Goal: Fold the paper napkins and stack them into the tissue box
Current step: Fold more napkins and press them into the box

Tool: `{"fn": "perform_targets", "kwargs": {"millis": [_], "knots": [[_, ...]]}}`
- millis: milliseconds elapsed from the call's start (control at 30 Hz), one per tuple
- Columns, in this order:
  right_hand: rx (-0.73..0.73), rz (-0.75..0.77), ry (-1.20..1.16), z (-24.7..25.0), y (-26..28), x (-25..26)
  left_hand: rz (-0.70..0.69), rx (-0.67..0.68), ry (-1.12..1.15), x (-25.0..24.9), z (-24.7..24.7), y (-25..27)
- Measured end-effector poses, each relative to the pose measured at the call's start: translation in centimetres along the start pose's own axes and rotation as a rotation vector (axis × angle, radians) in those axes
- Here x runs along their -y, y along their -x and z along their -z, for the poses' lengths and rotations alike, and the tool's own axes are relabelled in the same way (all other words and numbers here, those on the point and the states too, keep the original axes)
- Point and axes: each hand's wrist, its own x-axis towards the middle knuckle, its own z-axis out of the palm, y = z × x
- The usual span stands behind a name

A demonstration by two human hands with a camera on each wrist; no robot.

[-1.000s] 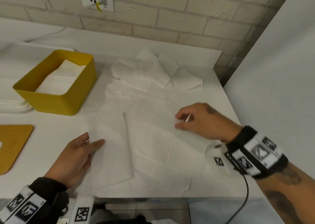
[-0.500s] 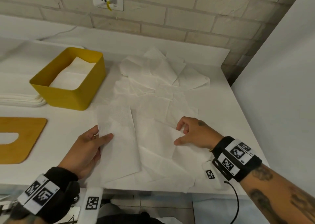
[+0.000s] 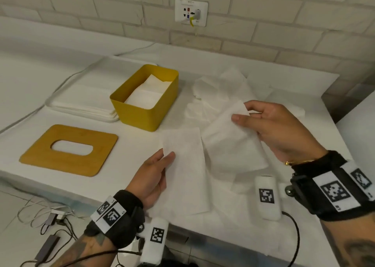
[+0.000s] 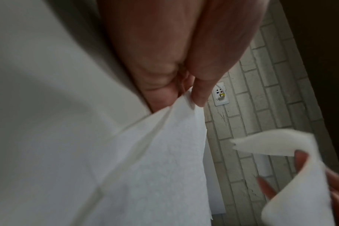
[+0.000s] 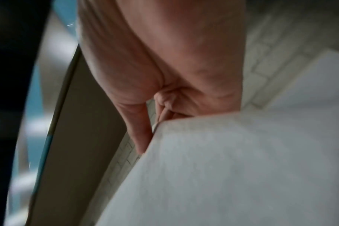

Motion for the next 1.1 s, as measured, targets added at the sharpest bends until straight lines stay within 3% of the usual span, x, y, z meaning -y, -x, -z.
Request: {"fn": "perform_targets", "kwargs": {"millis": [100,167,333,500,767,967,1033,1100], "knots": [[0.044,-0.100,-0.313,-3.6,-0.6,-1.4,0.001,-0.019,0.021,0.0,0.2,0.0],[0.066,-0.189,-0.392,-6.2,-0.6,-3.5,0.004,-0.021,0.012,-0.1,0.1,0.2],[0.013,-0.336,-0.323,-9.3,-0.2,-8.4,0.062,-0.068,0.068,-0.3,0.1,0.2],[-0.058,-0.348,-0.279,-9.9,-0.2,-9.3,0.078,-0.089,0.086,-0.5,0.0,0.2],[-0.113,-0.338,-0.253,-11.5,0.3,-9.5,0.028,-0.001,-0.050,-0.2,-0.3,0.5],[0.081,-0.354,-0.163,-8.1,2.1,-8.5,-0.019,-0.041,-0.069,0.2,-0.2,0.0],[0.023,-0.317,-0.085,-4.8,1.6,-7.6,-0.034,-0.053,-0.055,0.3,-0.1,-0.2],[-0.144,-0.272,0.110,-0.7,0.3,-6.9,-0.039,-0.050,-0.048,0.4,-0.1,-0.3]]}}
